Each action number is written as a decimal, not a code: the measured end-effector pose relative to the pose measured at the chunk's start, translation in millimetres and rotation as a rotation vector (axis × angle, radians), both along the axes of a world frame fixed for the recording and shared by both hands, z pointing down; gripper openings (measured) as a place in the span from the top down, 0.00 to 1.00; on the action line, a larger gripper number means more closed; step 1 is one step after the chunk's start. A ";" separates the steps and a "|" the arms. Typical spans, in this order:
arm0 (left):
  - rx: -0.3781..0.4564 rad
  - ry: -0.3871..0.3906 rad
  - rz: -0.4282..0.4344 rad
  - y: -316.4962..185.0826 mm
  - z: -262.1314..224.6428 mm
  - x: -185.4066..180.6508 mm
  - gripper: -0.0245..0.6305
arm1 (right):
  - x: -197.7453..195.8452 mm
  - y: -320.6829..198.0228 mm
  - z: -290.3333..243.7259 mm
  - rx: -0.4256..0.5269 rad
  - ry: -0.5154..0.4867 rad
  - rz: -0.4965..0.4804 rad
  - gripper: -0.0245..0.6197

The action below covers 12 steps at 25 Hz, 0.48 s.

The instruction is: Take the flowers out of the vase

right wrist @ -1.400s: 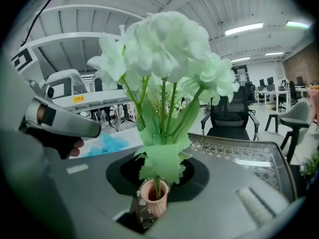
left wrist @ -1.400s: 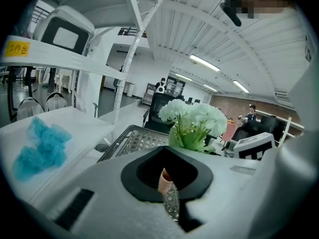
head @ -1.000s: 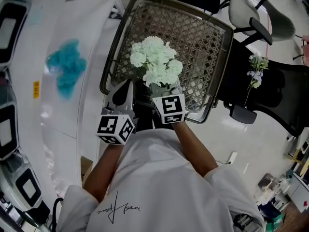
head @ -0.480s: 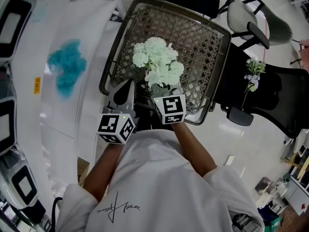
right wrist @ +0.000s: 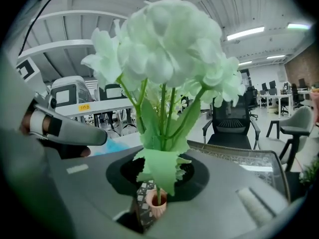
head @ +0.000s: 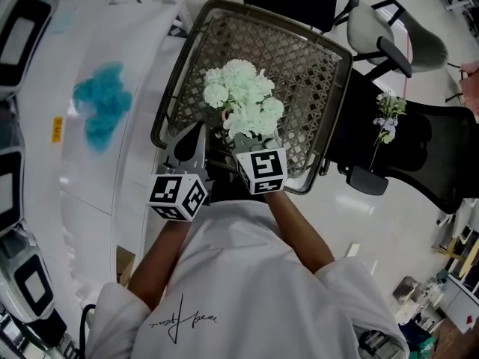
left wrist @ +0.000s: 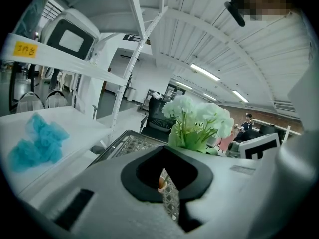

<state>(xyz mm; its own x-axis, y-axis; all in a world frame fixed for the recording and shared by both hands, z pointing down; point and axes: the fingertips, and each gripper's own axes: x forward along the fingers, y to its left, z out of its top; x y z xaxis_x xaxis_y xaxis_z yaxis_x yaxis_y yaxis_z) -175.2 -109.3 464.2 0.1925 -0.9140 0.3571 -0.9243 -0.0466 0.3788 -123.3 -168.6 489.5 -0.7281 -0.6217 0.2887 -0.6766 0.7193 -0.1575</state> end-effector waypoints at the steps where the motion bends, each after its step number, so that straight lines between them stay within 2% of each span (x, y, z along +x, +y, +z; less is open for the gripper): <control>1: 0.001 0.004 -0.001 0.0 -0.4 1.0 0.96 | 0.4 0.3 -1.1 0.001 -0.002 -0.002 0.83; 12: 0.012 0.005 -0.012 3.6 -4.2 7.3 0.96 | 3.4 1.8 -16.9 0.015 -0.012 -0.021 0.83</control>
<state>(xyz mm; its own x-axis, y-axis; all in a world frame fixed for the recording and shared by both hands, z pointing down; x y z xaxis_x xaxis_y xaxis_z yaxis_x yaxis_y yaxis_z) -167.8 -105.8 459.9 0.1832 -0.9205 0.3451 -0.9228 -0.0400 0.3831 -120.0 -166.8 472.6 -0.7445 -0.6103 0.2707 -0.6594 0.7357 -0.1549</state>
